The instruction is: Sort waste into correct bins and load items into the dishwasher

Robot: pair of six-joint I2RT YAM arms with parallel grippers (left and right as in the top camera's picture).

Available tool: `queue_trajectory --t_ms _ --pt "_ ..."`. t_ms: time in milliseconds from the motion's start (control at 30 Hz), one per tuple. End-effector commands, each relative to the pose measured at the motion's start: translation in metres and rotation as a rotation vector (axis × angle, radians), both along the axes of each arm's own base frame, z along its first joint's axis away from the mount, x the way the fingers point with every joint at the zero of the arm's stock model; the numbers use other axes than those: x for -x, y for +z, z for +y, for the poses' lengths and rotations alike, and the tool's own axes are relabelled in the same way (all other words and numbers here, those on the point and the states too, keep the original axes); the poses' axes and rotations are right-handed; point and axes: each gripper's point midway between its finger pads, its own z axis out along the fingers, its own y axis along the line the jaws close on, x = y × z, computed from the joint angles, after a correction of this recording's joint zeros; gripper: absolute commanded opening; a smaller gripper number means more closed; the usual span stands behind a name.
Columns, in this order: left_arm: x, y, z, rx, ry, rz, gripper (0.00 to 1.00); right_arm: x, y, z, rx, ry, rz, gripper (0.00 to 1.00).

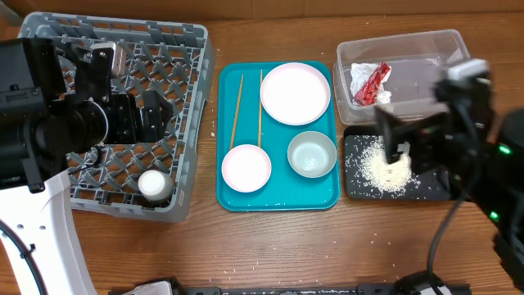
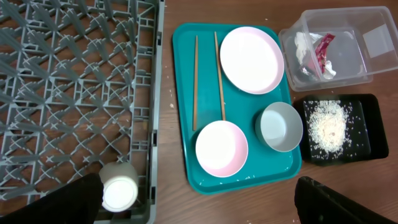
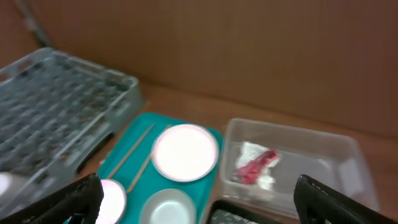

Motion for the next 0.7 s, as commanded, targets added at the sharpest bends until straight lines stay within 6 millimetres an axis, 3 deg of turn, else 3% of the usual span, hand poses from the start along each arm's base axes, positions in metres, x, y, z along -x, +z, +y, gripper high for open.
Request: queue_trajectory --t_ms 0,167,433,667 --pt "-0.001 -0.002 -0.001 -0.016 -0.026 0.001 1.00 -0.001 -0.021 -0.021 0.024 -0.063 -0.006 1.00" --pt "-0.001 -0.002 -0.001 -0.016 -0.026 0.001 1.00 -0.002 -0.058 -0.037 -0.006 -0.118 -0.110 1.00" --pt "-0.001 -0.002 -0.001 -0.016 -0.026 0.001 1.00 0.011 -0.158 -0.038 -0.025 -0.109 -0.165 1.00" --pt "-0.001 -0.002 -0.001 -0.016 -0.026 0.001 1.00 0.023 -0.201 -0.039 -0.046 -0.108 -0.276 1.00"
